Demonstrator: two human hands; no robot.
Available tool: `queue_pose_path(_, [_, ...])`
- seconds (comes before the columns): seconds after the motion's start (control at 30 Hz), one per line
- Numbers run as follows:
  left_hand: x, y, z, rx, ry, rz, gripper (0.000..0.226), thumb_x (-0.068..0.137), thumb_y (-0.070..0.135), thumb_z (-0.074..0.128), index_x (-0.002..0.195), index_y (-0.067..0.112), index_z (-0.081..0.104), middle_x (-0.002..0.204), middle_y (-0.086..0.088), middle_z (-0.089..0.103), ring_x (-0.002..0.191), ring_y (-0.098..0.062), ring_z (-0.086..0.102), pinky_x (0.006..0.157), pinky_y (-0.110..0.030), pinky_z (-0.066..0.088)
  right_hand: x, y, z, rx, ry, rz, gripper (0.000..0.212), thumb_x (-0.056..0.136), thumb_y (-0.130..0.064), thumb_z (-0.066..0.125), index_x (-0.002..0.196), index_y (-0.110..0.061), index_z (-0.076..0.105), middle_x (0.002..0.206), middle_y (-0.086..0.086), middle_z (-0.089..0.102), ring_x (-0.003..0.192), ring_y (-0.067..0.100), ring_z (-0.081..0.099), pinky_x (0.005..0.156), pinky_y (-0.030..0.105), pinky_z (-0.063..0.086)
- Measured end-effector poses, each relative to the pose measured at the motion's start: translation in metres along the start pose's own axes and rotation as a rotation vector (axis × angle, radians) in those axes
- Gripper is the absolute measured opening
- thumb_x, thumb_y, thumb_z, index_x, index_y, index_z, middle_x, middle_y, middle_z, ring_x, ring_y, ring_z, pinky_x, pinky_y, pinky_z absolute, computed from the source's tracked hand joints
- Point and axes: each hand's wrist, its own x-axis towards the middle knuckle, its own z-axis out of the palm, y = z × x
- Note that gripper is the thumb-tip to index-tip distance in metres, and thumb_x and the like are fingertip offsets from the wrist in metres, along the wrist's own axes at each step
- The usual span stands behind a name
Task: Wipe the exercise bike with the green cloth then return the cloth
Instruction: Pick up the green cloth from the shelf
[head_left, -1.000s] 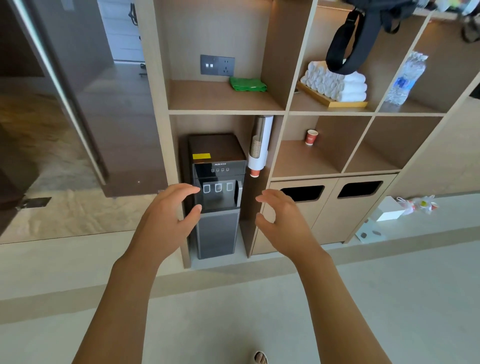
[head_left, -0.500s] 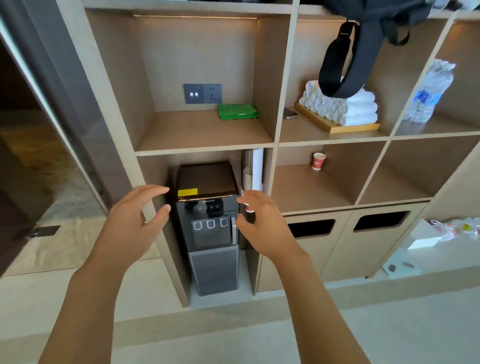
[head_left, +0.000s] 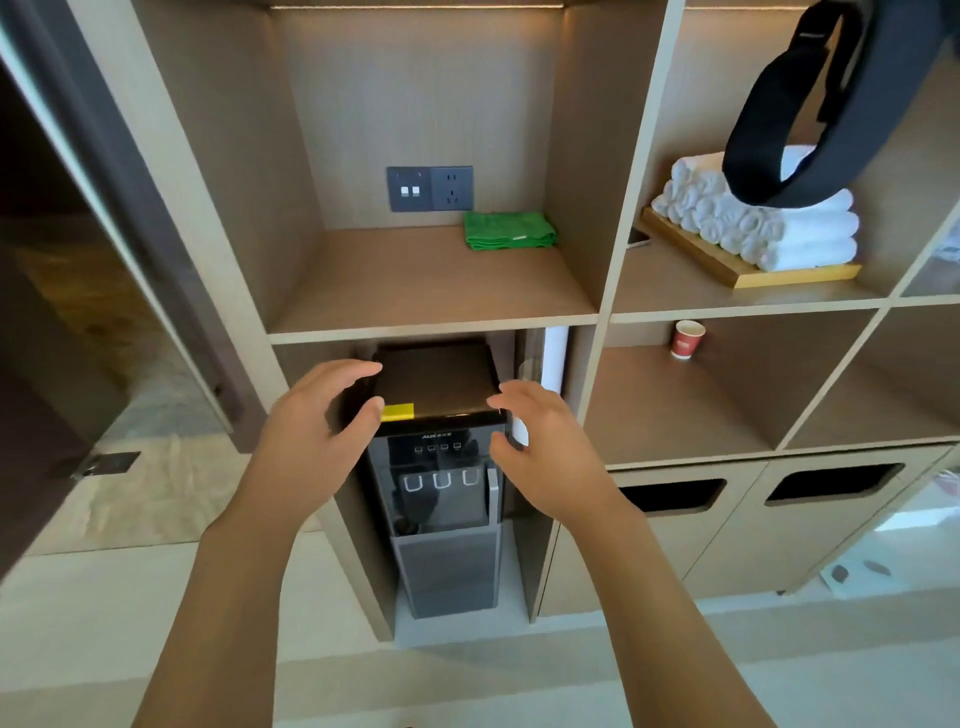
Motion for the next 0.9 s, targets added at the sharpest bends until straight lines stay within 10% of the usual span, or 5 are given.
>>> queue_pose_path(0.2, [0.082,-0.021,0.013,-0.055,-0.044,0.094,0.037,0.100,0.038,0.061,0.137,0.040,0.062,0.136,0.028,0.060,0.130,0.009,0.051,0.111,-0.028,0.042,0.062,-0.009,-0.005,-0.057,0.110,-0.014,0.041,0.103,-0.029,0.060,0.144,-0.033,0.059,0.155,-0.018,0.047,0.136,-0.008,0.036,0.095,-0.006,0.017])
queue_pose_path(0.43, [0.174,-0.039,0.017,-0.104,-0.137,0.179,0.039,0.098,0.037,0.063,0.137,0.041,0.063,0.142,0.026,0.057,0.135,0.003,0.050,0.119,-0.036,0.039,0.129,-0.019,-0.009,-0.096,0.189,0.030,0.036,0.099,-0.016,0.061,0.135,-0.019,0.065,0.144,-0.009,0.056,0.132,0.010,0.046,0.097,-0.004,0.024])
queue_pose_path(0.67, [0.234,-0.051,0.029,-0.112,-0.208,0.220,0.036,0.100,0.024,0.068,0.135,0.031,0.067,0.135,0.021,0.057,0.135,-0.008,0.051,0.118,-0.034,0.036,0.175,-0.009,-0.007,-0.156,0.195,0.075,0.037,0.097,-0.013,0.065,0.134,-0.012,0.067,0.145,0.000,0.058,0.125,0.023,0.052,0.101,0.035,0.049])
queue_pose_path(0.9, [0.294,-0.050,0.053,0.093,-0.351,0.274,0.046,0.102,0.038,0.063,0.148,0.036,0.054,0.154,0.012,0.048,0.147,-0.014,0.039,0.116,-0.037,0.032,0.250,0.013,-0.020,-0.239,0.131,0.054,0.046,0.095,-0.014,0.066,0.141,-0.004,0.062,0.147,0.009,0.056,0.131,0.031,0.051,0.110,0.043,0.045])
